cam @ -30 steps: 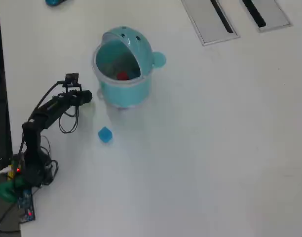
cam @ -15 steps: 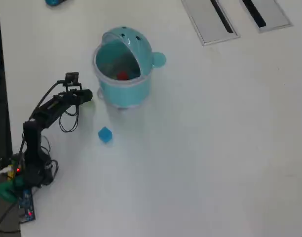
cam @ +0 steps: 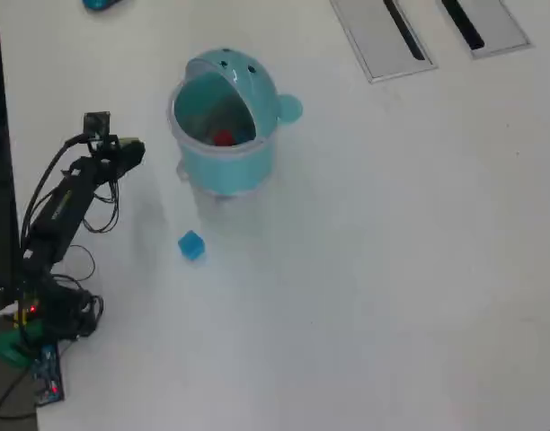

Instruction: Grasp RGB lego blocks and put them in the bin one by one.

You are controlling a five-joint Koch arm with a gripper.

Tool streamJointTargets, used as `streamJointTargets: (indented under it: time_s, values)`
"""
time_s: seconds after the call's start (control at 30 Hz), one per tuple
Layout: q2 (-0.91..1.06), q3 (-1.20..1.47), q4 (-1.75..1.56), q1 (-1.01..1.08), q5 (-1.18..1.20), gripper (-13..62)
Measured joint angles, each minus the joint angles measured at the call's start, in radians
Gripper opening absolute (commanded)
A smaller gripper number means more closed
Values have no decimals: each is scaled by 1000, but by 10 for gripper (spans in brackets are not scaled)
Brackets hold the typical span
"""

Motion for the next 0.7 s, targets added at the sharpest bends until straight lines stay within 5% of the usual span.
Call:
streamJointTargets:
  time_s: [0.33,0.7]
  values:
    - [46,-281,-2,6,40,127]
    - [-273,-607,-322,156,91,127]
